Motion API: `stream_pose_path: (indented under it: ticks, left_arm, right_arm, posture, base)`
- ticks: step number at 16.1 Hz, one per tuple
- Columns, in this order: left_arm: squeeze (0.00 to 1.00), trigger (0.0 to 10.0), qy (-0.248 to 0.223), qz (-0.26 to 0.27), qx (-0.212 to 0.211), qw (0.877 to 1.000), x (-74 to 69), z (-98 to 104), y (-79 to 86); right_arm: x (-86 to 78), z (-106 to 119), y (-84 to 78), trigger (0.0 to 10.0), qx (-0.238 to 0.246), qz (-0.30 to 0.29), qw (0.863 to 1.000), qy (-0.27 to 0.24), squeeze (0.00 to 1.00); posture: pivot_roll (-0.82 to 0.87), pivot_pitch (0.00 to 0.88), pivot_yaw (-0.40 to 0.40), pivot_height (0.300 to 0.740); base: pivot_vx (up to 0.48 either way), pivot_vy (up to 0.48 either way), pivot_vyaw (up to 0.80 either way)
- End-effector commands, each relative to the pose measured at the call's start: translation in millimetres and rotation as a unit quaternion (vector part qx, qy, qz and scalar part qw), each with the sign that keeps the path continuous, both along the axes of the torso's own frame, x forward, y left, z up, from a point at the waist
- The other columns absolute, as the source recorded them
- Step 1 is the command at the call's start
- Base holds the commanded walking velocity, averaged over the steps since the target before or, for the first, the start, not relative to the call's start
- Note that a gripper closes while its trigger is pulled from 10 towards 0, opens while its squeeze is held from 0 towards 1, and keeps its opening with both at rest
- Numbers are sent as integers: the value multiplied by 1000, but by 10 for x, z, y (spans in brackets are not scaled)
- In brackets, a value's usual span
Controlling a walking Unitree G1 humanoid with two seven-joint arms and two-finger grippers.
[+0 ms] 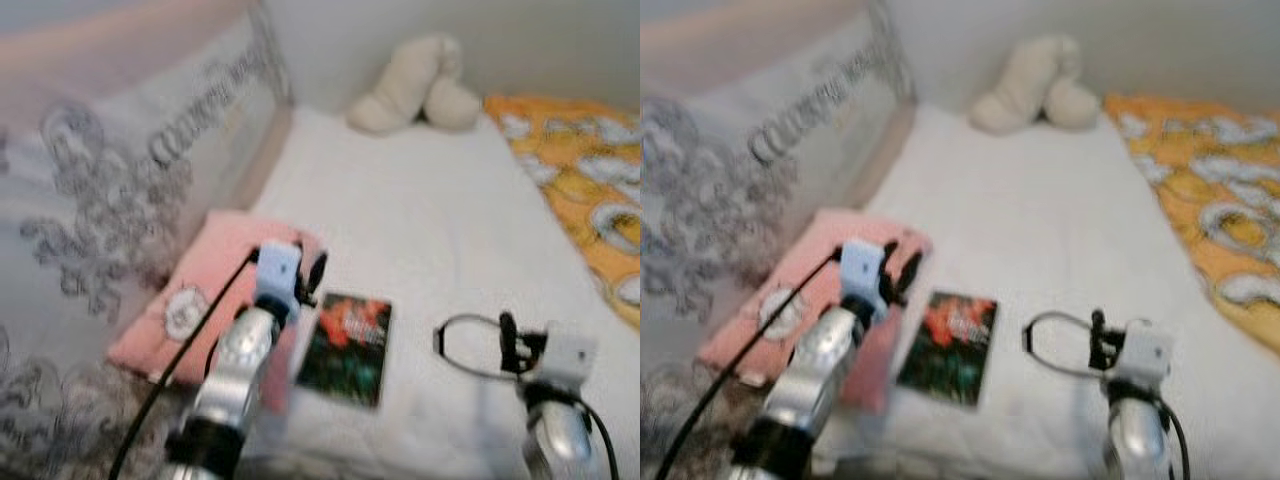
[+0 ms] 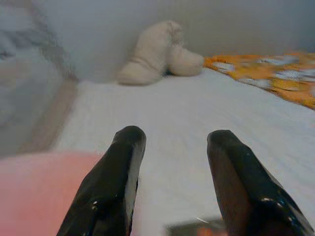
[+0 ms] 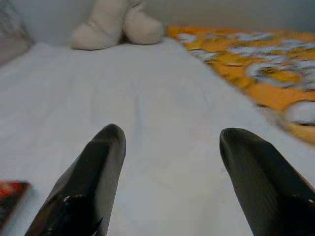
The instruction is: Clean up the room
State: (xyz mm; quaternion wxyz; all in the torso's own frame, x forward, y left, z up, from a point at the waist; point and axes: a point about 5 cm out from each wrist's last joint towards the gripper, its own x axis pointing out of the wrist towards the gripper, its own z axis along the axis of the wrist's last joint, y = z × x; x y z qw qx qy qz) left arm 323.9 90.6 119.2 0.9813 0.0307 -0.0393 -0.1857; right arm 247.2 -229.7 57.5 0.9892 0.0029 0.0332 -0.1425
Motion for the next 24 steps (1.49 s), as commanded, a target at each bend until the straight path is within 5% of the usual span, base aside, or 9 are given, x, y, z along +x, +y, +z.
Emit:
stream_pose_path:
  ticks: [1,4,6,8,15,19,24]
  left_arm:
    - [0,10000,-3,29,8,1000,65,60,147]
    - [0,10000,-51,-2,27,998,34,341,239]
    - [0,10000,-73,-53,26,996,-179,577,333]
    - [0,10000,-83,-47,28,995,-257,696,430]
    - [0,10000,-54,-36,21,998,-467,687,380]
    - [0,10000,-46,-38,22,998,-572,661,323]
    - [0,10000,-44,-30,22,998,-616,632,299]
  right_arm:
    - [160,-107,123,10000,38,3,999,30,0]
    - [286,-271,140,10000,63,4,995,76,0]
    - [278,-463,135,10000,77,-26,989,126,0]
    - [299,-484,130,10000,61,-50,989,127,0]
    - [513,-441,497,10000,77,12,990,118,0]
    - [583,-312,704,10000,0,70,995,70,0]
    - [653,-270,1029,10000,-14,146,987,68,0]
  posture:
    - [71,43,27,740]
    - [145,144,28,740]
    - [246,252,36,740]
    - [287,288,36,740]
    - [288,314,20,740]
    - [293,314,-11,740]
    - [311,315,-34,740]
  base:
    - [0,0,0]
    - [0,0,0]
    - [0,0,0]
    - [0,0,0]
    - [0,0,0]
    - [0,0,0]
    - [0,0,0]
